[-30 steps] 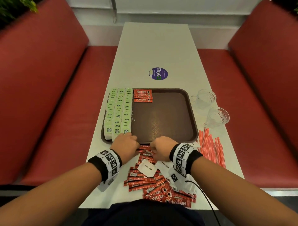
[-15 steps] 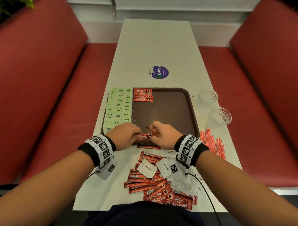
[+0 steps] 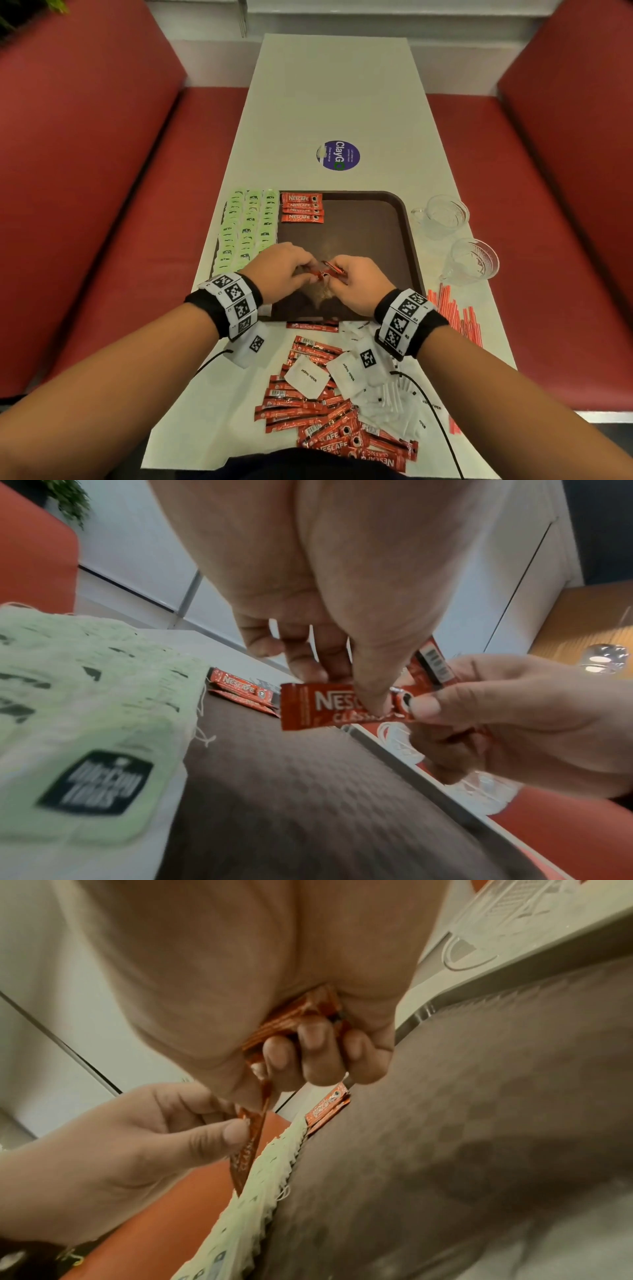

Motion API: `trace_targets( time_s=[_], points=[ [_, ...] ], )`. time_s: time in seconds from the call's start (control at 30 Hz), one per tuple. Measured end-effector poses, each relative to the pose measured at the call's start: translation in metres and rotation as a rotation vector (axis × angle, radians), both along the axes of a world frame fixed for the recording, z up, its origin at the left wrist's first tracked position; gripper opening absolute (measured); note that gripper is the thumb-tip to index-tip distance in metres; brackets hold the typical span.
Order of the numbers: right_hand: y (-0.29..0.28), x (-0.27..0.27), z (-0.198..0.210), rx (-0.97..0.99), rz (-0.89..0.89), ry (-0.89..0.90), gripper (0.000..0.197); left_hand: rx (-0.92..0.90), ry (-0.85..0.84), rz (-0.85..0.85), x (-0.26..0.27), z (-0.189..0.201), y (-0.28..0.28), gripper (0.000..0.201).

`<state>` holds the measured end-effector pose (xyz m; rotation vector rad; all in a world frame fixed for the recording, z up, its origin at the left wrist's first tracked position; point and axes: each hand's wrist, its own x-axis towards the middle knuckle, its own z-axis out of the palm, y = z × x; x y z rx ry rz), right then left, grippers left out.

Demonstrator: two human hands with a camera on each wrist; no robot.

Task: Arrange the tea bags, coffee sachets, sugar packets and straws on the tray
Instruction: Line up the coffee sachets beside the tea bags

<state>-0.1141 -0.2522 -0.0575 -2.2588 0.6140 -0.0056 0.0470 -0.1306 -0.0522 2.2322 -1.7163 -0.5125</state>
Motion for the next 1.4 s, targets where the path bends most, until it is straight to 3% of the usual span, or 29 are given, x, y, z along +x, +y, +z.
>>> trace_targets(
  time_s=[0.1,0.2,0.37,0.6,0.73,1.0,1.13,1.2,1.27,1.33,1.4],
  points=[
    [-0.011,0.000,0.000,0.014,-0.055,0.045,0.020,0.034,-0.109,0.126,0.017,-0.006,-0.022,0.013],
    [-0.018,0.001,0.003,0.041,-0.068,0.077,0.014,0.177,-0.228,0.208,0.032,-0.013,-0.048,0.015],
    [-0.026,0.001,0.003,0.075,-0.075,0.060,0.027,0.294,-0.300,0.225,0.047,-0.025,-0.078,0.015],
    [-0.032,0.005,-0.002,-0.015,-0.068,0.111,0.018,0.345,-0.402,0.206,0.051,-0.037,-0.086,0.022],
    [-0.036,0.005,-0.006,-0.039,-0.056,0.115,0.019,0.329,-0.397,0.226,0.059,-0.037,-0.094,0.013],
    [-0.044,0.005,-0.009,-0.031,-0.044,0.139,0.022,0.301,-0.393,0.220,0.069,-0.034,-0.110,0.019],
    [-0.048,0.006,-0.010,-0.030,-0.073,0.136,0.021,0.143,-0.351,0.197,0.063,-0.028,-0.109,0.019],
    [-0.050,0.007,-0.010,-0.042,-0.072,0.134,0.018,0.002,-0.179,0.122,0.052,-0.020,-0.105,0.029],
    [-0.052,0.009,-0.010,-0.057,-0.067,0.126,0.015,-0.028,0.006,-0.021,0.037,-0.009,-0.099,0.031],
    [-0.052,0.011,-0.009,-0.064,-0.071,0.105,0.011,0.010,0.042,-0.159,0.028,-0.004,-0.093,0.022],
    [-0.052,0.013,-0.008,-0.054,-0.089,0.092,0.009,0.053,0.008,-0.179,0.026,-0.008,-0.088,0.011]
  ],
)
